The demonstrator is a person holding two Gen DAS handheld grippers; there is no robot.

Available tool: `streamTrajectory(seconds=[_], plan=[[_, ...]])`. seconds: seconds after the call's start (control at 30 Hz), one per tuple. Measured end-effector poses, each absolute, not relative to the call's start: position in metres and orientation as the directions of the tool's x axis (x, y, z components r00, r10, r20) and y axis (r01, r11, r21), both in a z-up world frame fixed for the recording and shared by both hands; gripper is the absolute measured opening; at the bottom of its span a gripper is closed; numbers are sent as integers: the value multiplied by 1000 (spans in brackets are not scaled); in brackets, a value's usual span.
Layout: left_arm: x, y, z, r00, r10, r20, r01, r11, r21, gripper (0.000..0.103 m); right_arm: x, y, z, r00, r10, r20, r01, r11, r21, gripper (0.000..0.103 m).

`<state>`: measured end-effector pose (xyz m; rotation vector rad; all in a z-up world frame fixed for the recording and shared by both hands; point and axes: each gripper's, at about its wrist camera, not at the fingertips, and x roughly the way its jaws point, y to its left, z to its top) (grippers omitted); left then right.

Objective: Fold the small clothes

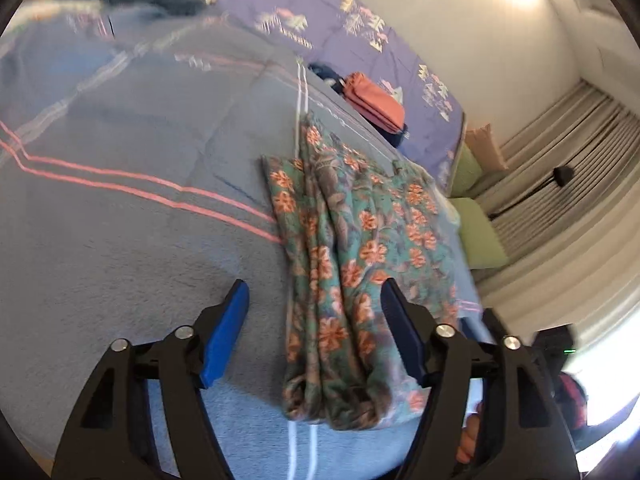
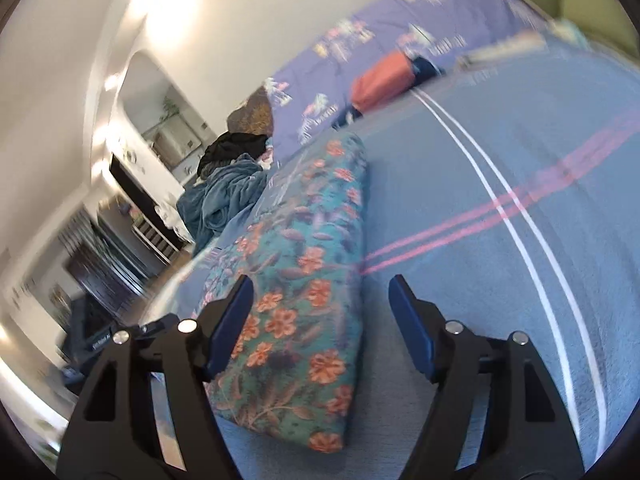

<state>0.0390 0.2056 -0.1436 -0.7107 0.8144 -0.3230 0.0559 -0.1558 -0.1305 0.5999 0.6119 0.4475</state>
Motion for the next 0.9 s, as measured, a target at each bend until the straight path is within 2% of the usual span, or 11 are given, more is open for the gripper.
streamTrajectory(seconds=[0.1, 0.17, 0.3, 0.37, 0.7, 0.9], plan=[[58, 213, -150, 570, -655, -496, 10, 610, -793, 74, 63, -166, -135, 698, 606, -383, -199, 677, 709, 72], [71, 213, -151, 533, -679, -505, 0, 596, -803, 74, 74, -163, -133, 637, 659, -400, -219, 652, 725, 73], [104, 210, -152, 490, -695, -525, -15, 596, -803, 74, 110, -143, -131, 452, 716, -532, -229, 670, 707, 74], [120, 207, -153, 471, -701, -536, -15, 601, -799, 75, 123, -138, -127, 409, 722, -558, -233, 674, 701, 79], [162, 203, -153, 451, -729, -516, -12, 573, -820, 79, 195, -135, -133, 324, 813, -483, -199, 558, 806, 80], [145, 195, -153, 355, -801, -482, 29, 525, -851, 79, 183, -132, -130, 252, 838, -484, -210, 536, 818, 80]])
